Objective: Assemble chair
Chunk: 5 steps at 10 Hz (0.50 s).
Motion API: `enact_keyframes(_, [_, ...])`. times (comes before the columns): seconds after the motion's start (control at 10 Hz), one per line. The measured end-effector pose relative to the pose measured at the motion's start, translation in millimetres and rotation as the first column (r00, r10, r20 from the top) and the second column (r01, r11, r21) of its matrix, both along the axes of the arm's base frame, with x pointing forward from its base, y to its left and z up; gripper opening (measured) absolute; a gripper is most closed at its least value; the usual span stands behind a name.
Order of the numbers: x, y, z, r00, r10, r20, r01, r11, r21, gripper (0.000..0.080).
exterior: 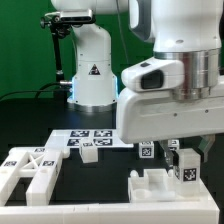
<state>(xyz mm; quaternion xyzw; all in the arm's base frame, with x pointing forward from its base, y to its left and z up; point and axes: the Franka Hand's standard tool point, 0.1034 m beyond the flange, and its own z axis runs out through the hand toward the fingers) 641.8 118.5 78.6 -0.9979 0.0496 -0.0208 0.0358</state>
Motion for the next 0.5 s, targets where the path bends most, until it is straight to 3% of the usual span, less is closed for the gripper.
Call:
enact_keyframes(0.1, [0.0,0.0,-0.3,0.991,-0.134,-0.009,0.134,0.991,0.008,0.0285])
enact_keyframes(0.3, [0.2,-0.8,-0.8,0.895,-0.444,-0.038,0.445,0.895,0.035,0.0285])
enact_keyframes(0.5, [0.3,1.1,-1.1,0.699,-0.71,-0.089,0.714,0.7,0.021,0.0285])
